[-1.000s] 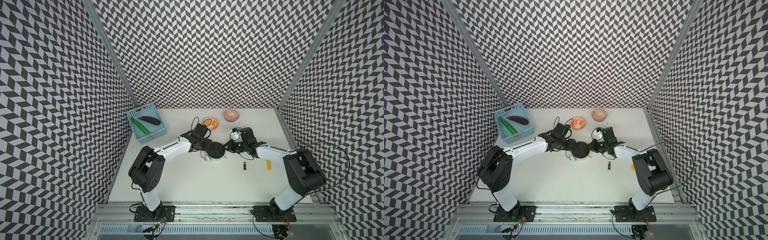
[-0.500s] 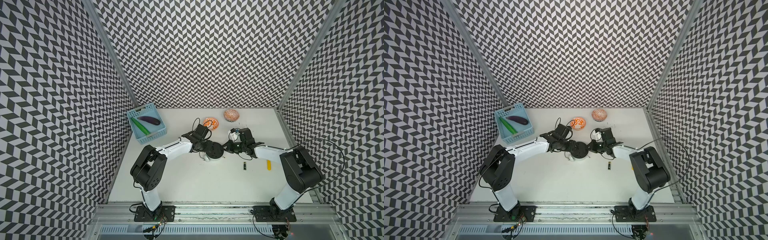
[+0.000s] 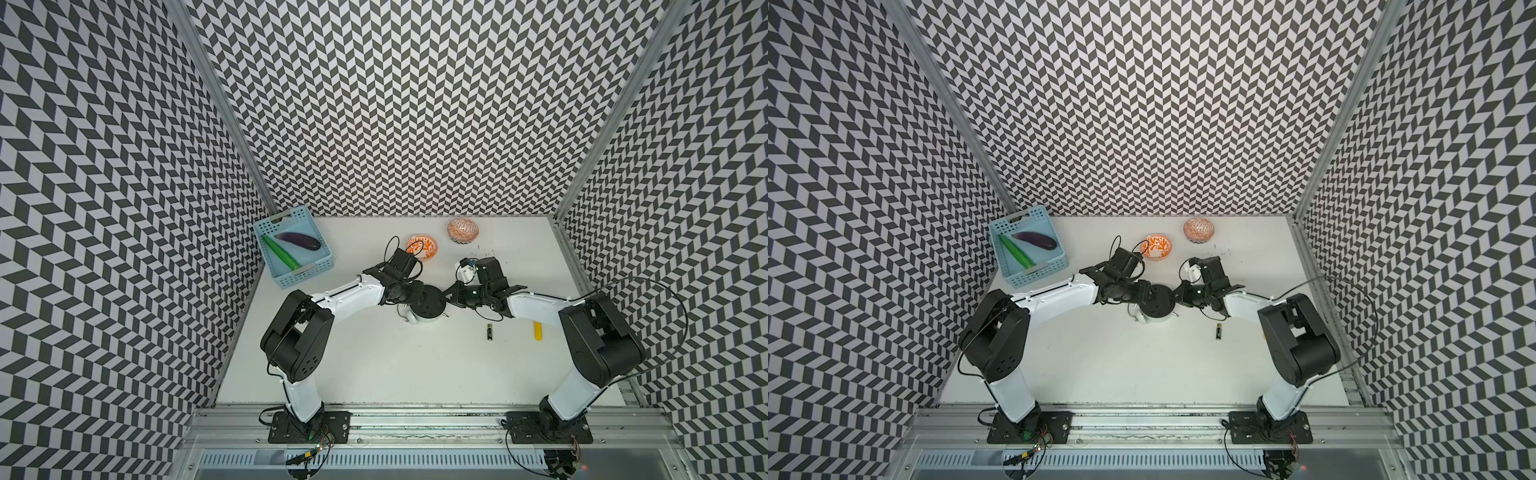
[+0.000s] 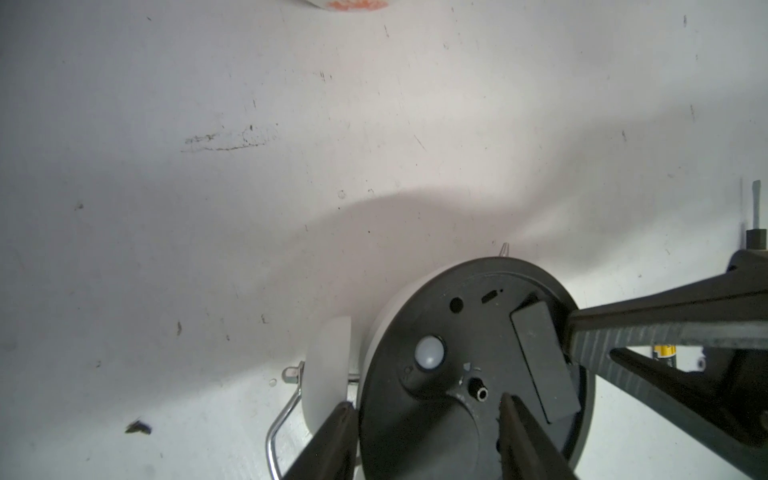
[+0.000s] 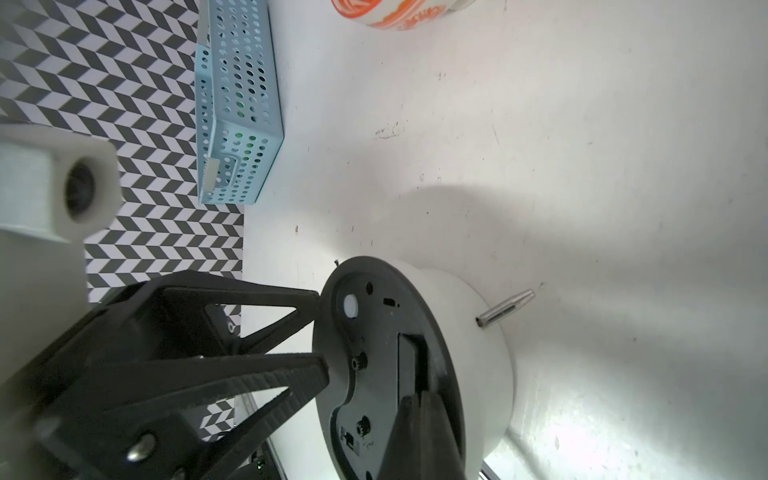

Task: Remove the battery from the alarm
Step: Install the cover on the alarm.

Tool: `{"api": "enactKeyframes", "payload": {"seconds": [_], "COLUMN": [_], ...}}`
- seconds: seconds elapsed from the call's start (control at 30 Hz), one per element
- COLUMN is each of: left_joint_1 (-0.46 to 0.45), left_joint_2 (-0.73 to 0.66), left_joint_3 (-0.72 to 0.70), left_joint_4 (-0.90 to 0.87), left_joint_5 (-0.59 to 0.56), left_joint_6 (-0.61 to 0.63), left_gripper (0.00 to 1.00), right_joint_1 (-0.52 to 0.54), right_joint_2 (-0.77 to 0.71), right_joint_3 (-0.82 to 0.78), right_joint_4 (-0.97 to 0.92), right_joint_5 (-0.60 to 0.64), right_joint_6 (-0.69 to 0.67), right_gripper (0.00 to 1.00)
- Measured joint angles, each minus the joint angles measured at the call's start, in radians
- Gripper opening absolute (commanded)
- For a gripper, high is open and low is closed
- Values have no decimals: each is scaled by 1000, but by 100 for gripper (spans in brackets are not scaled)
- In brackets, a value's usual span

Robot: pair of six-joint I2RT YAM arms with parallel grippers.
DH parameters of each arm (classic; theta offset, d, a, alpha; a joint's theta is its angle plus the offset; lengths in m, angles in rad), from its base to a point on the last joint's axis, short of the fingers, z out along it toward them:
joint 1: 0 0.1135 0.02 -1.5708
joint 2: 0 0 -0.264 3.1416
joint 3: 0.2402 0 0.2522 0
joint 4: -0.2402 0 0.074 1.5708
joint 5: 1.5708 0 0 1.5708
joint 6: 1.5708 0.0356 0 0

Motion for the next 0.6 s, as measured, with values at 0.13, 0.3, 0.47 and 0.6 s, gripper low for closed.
{"api": "enactKeyframes", "payload": {"seconds": [0.13, 0.3, 0.47, 0.6], "left_joint_1": [2, 4, 6, 7], "left_joint_2": [-6, -11, -18, -22], "left_joint_3": [-17, -29, -45, -53], "left_joint_4": [18, 34, 56, 64], "left_joint_5": [2, 7, 15, 16], "left_joint_6": [-2, -12, -26, -30], "left_gripper": [51, 50, 50, 50], "right_joint_1": [0, 3, 9, 15], "right_joint_2": [-4, -6, -17, -18], "right_joint_3": [-27, -59, -89, -87], "right_joint_4": [52, 115, 163, 159], "right_joint_5": [-5, -2, 14, 24], "right_joint_6": [27, 39, 58, 60], "right_gripper": [0, 0, 0, 3]}}
